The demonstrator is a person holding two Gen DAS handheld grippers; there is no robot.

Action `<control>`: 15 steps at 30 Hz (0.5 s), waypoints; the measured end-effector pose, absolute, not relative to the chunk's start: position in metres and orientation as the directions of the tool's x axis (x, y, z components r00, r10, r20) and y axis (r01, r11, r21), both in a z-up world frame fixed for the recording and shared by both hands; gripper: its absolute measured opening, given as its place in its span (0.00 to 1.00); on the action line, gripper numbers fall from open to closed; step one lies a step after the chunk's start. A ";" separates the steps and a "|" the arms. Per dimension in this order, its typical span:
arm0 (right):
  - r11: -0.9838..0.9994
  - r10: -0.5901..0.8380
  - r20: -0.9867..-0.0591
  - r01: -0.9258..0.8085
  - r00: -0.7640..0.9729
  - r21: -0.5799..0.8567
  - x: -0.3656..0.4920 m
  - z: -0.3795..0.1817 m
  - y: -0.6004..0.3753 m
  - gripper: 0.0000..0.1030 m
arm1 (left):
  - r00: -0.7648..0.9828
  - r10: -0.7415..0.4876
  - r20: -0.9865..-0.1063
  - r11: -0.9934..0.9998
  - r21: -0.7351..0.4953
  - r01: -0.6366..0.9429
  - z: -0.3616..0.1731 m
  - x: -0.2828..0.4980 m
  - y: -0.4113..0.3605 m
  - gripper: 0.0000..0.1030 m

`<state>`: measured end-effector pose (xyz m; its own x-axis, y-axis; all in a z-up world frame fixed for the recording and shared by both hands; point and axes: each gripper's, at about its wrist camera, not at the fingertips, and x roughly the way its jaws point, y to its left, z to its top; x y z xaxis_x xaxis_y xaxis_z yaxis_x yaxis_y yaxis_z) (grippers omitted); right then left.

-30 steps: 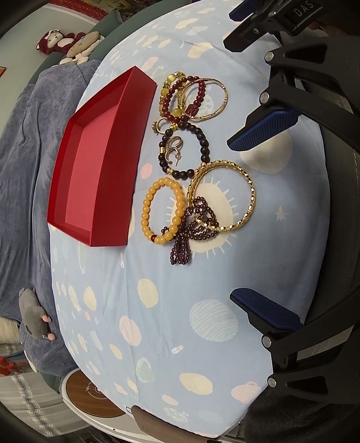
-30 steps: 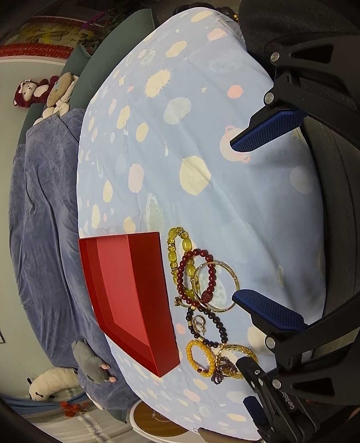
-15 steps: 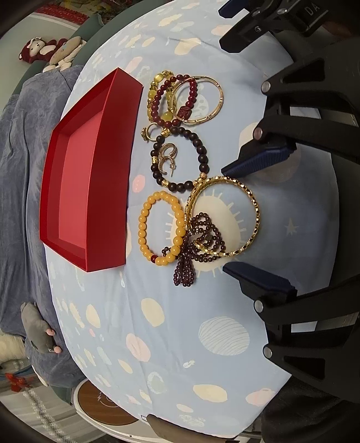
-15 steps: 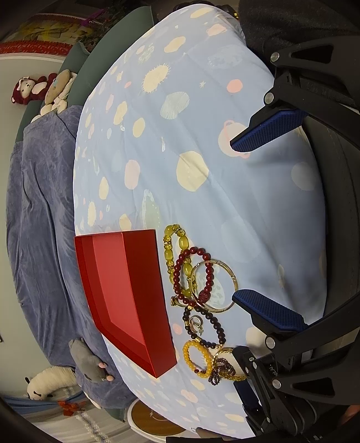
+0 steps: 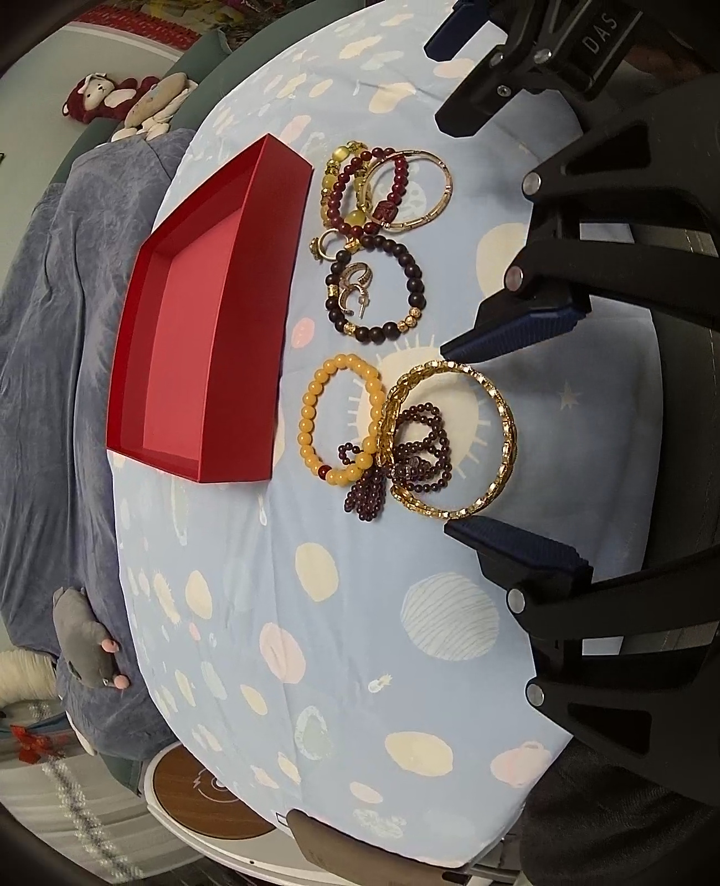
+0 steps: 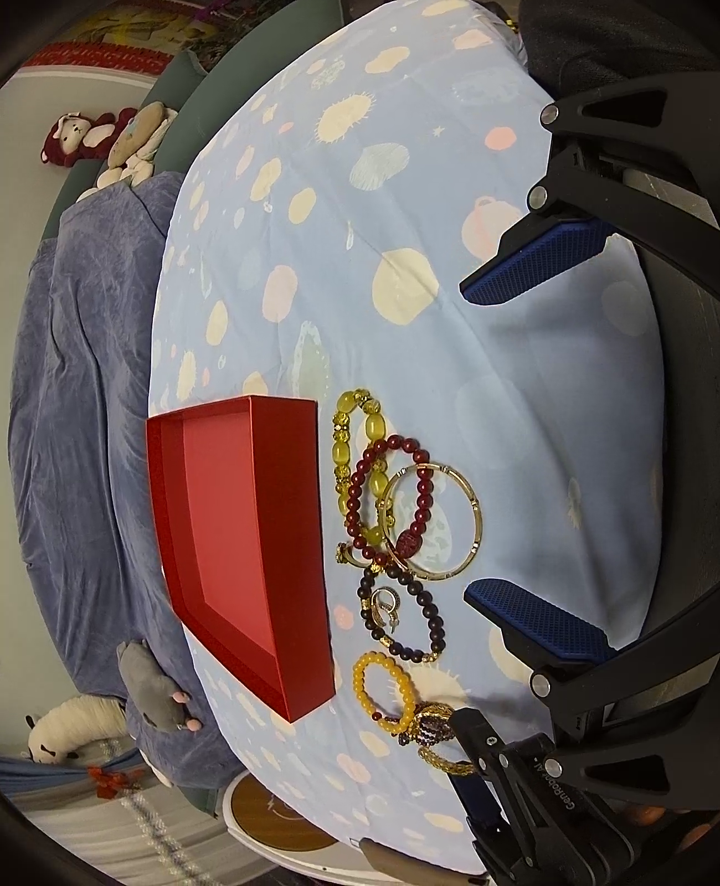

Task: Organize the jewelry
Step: 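Grasp the gold chain-link cuff with the left tool while the right tool grasps the thin gold bangle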

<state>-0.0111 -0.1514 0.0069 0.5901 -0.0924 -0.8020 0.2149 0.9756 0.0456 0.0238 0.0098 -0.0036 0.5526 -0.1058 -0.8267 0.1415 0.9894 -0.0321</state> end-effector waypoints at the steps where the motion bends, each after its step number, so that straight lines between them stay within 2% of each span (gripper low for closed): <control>1: 0.976 -0.087 -0.805 0.211 0.587 0.048 -0.009 0.006 -0.150 0.93 | 0.553 -0.109 -0.826 0.989 -0.037 0.140 -0.004 0.024 0.010 0.53; 6: 0.983 -0.072 -0.820 0.179 0.568 0.037 0.005 -0.002 -0.139 0.91 | 0.549 -0.143 -0.824 0.986 -0.070 0.151 -0.003 0.024 0.011 0.53; 15: 0.986 -0.060 -0.865 0.163 0.497 0.025 0.025 -0.016 -0.130 0.77 | 0.532 -0.159 -0.832 0.986 -0.104 0.131 -0.004 0.024 0.020 0.53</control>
<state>0.0249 -0.1302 -0.0156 0.4973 -0.0602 -0.8655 0.1631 0.9863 0.0251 0.0244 0.0204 -0.0043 0.5320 -0.1587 -0.8318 0.1312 0.9859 -0.1042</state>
